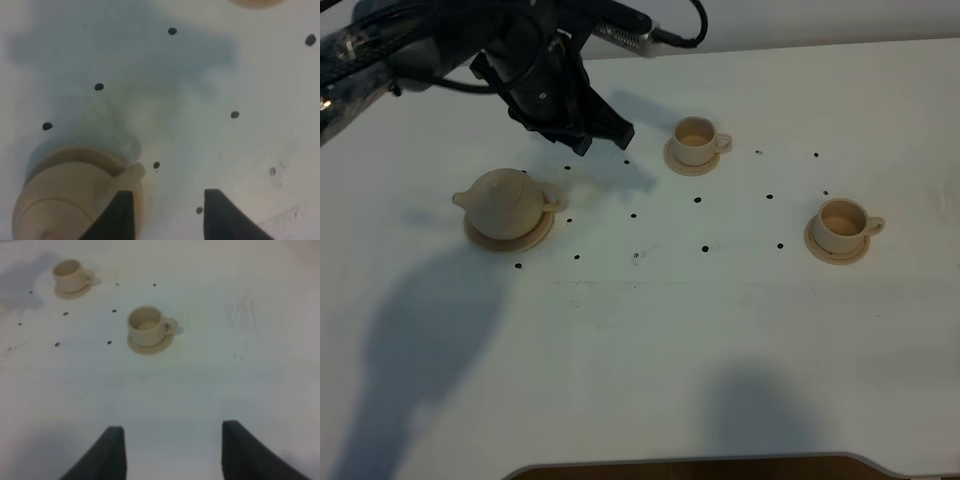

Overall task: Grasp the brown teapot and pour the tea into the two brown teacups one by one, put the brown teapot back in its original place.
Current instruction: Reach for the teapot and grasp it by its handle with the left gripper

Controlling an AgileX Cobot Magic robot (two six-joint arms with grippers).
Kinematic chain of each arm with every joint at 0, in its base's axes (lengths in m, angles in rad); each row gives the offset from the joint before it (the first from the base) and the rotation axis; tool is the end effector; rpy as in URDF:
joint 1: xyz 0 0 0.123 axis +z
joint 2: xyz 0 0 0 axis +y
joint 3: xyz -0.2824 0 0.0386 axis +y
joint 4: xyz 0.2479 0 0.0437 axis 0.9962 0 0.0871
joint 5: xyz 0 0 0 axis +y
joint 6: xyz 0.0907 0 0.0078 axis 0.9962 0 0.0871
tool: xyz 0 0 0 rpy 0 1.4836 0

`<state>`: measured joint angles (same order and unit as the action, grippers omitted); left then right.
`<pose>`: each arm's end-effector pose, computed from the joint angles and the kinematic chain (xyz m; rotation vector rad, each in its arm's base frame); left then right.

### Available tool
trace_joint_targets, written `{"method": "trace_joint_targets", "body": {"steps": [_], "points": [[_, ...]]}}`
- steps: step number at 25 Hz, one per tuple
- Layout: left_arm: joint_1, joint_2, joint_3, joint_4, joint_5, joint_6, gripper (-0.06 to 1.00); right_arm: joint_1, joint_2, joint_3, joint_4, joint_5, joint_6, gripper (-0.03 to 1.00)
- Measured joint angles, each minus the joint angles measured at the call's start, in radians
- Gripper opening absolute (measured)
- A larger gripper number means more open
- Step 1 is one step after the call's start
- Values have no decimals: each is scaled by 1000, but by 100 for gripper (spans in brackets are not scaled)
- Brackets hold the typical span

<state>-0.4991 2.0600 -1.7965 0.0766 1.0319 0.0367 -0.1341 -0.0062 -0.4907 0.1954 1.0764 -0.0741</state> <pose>0.3977 -0.2100 0.2468 0.7702 2.6631 -0.0180 -0.0041 0.0163 0.2746 0.0510 2.0483 0.1051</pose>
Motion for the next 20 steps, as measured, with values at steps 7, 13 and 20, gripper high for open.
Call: {"method": "trace_joint_targets", "body": {"steps": [7, 13, 20], "points": [[0, 87, -81, -1, 66, -123, 36, 0, 0, 0, 0, 0, 0, 45], [39, 134, -84, -5, 42, -202, 36, 0, 0, 0, 0, 0, 0, 45], [102, 186, -85, -5, -49, -211, 36, 0, 0, 0, 0, 0, 0, 45]]}}
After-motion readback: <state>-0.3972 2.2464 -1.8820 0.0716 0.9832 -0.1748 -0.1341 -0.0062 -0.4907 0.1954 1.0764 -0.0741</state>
